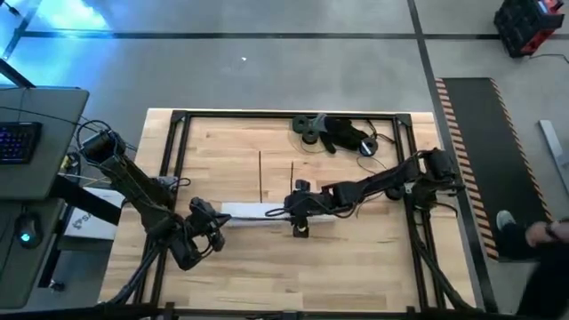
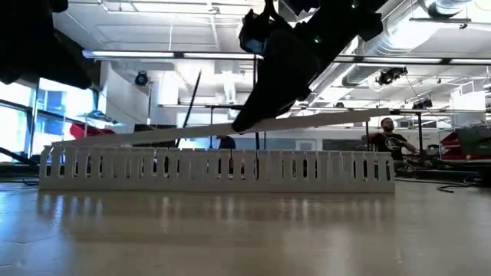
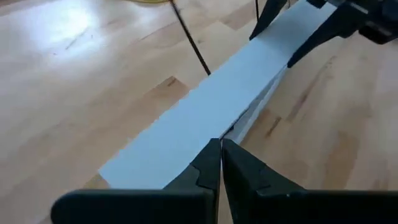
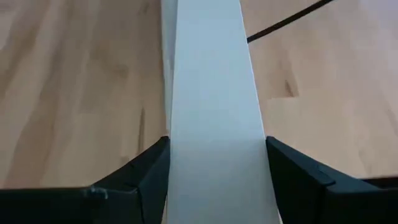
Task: Ziptie cables
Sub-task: Close the white cable duct lid
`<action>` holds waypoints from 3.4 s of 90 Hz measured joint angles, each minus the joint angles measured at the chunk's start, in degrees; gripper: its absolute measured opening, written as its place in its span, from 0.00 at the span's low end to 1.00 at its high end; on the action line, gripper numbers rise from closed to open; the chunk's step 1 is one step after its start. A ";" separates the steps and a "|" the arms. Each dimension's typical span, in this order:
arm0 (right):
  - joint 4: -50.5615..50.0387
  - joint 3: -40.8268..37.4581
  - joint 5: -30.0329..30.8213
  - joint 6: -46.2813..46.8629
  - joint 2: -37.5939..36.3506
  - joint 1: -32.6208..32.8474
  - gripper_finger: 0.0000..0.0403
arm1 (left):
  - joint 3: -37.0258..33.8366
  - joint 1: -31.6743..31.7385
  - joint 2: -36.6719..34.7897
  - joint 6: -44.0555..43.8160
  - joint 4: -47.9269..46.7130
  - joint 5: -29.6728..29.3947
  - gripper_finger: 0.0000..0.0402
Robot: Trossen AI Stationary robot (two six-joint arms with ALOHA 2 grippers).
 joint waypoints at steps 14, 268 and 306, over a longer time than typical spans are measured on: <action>0.53 0.00 -0.72 0.17 0.00 0.02 0.51 | -1.19 0.00 0.00 -0.02 1.88 -0.01 0.00; -0.81 0.00 -3.94 -1.51 0.83 -1.01 0.50 | -15.35 1.84 3.10 -2.34 20.48 3.10 0.00; -0.39 -2.71 -2.04 -3.66 0.77 -1.01 0.50 | -17.76 1.95 3.23 0.46 26.60 3.21 0.00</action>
